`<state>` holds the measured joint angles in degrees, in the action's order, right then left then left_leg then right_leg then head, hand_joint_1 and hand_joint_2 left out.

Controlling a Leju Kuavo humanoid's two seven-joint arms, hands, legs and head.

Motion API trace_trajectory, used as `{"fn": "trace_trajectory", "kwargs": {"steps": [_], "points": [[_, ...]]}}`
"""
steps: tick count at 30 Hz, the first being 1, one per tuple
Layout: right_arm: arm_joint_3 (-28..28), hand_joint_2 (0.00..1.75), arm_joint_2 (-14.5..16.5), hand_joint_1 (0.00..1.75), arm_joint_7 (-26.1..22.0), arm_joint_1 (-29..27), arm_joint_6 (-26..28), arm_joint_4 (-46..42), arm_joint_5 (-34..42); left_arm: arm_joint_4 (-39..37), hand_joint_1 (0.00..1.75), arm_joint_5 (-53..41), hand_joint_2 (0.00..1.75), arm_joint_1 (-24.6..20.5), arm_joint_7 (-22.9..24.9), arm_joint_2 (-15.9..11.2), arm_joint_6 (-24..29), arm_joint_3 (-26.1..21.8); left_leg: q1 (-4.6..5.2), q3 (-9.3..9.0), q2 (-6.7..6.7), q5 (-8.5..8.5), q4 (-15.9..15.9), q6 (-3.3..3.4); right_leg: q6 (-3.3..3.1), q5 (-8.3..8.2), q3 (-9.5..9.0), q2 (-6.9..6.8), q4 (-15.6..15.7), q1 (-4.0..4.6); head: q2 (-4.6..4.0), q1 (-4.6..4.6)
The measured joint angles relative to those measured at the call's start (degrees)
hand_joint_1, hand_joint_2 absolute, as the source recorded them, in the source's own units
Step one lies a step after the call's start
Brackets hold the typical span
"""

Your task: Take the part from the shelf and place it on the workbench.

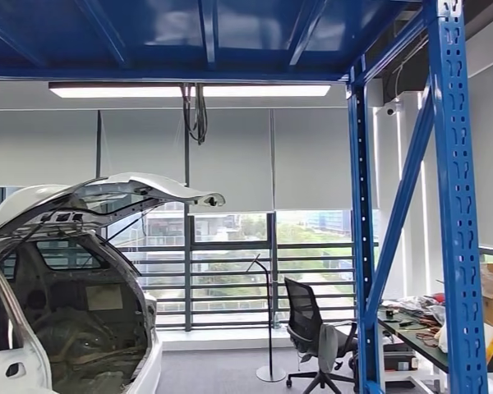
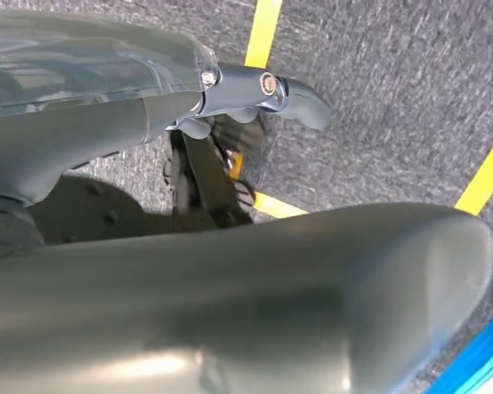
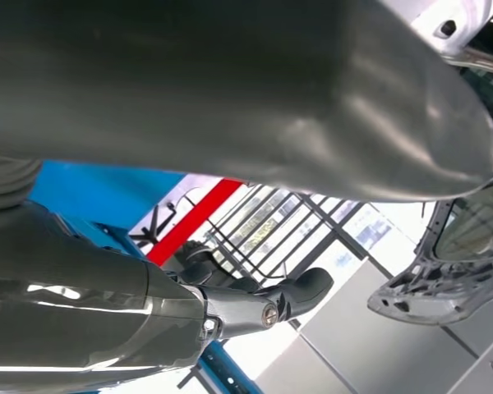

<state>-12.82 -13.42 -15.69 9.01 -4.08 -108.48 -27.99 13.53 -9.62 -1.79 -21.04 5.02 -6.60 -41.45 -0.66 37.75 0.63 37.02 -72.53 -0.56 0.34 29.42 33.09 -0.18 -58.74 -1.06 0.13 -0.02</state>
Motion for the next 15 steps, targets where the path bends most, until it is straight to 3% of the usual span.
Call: {"fn": "trace_trajectory", "kwargs": {"steps": [1,2,3,5,6,7,11,13,15], "points": [[0.0,0.00,0.0,0.00,0.0,0.0,0.0,0.0,0.0,0.0,0.00,0.0,0.00,0.1,0.0,0.0,0.0,0.0,0.00,1.77,-0.01,0.02,-2.3,0.04,-0.06,0.32,-0.37,-0.01,0.0,0.10,0.00,0.00],[0.0,0.00,0.0,0.00,0.0,0.0,0.0,0.0,0.0,0.0,0.00,0.0,0.00,0.2,0.0,0.0,0.0,0.0,0.01,2.54,-0.02,-1.14,-2.5,0.15,-0.06,0.68,-0.85,0.01,0.0,0.17,0.00,0.00],[0.0,0.00,0.0,0.00,0.0,0.0,0.0,0.0,0.0,0.0,0.00,0.0,0.00,0.2,0.0,0.0,0.0,0.0,0.01,2.24,-0.02,-3.33,-0.4,0.31,0.02,1.12,-1.48,0.03,0.0,0.20,0.00,-0.01],[0.0,0.00,0.0,0.00,0.1,0.0,-0.1,0.0,0.0,0.0,0.00,0.0,0.00,0.2,0.0,0.0,0.0,-0.1,0.14,-0.04,-0.12,-8.17,6.4,0.65,0.44,2.10,-2.80,0.06,0.0,0.27,0.00,-0.01],[0.0,0.00,0.0,0.00,0.1,0.0,-0.1,0.0,0.0,0.0,0.00,-0.1,0.00,0.1,0.0,0.1,0.0,-0.1,0.29,-1.23,-0.17,-9.30,9.3,0.85,0.77,2.51,-3.22,0.08,0.0,0.28,0.01,-0.02],[0.0,0.00,-0.1,0.00,0.1,0.1,-0.1,0.0,-0.1,0.0,0.00,-0.1,0.00,0.1,0.0,0.1,0.0,-0.1,0.49,-1.93,-0.23,-9.56,11.0,1.04,1.11,2.76,-3.43,0.09,0.1,0.28,0.01,-0.02],[0.0,0.00,-0.2,0.00,0.3,0.1,-0.2,-0.1,-0.2,0.0,0.00,-0.3,0.00,0.1,-0.3,0.1,-0.1,-0.6,0.79,-2.74,-0.12,-8.64,12.2,2.17,2.25,3.62,-3.52,-0.01,-0.2,-0.08,0.00,0.00],[0.0,0.00,-0.3,0.00,0.3,0.1,-0.2,-0.3,-0.2,0.0,0.00,-0.5,0.00,0.1,-0.4,0.2,-0.1,-0.8,0.66,-3.25,-0.10,-8.37,12.5,2.86,2.46,5.69,-1.35,0.02,-4.8,-0.10,0.00,0.00],[0.0,0.00,-0.4,0.00,0.3,0.1,-0.2,-0.4,-0.2,0.0,0.00,-0.6,0.00,-0.1,-0.4,0.2,-0.2,-0.8,0.78,-3.73,-0.08,-7.89,12.5,3.38,2.46,8.19,3.27,0.06,-12.6,-0.02,0.00,-0.01]]}}
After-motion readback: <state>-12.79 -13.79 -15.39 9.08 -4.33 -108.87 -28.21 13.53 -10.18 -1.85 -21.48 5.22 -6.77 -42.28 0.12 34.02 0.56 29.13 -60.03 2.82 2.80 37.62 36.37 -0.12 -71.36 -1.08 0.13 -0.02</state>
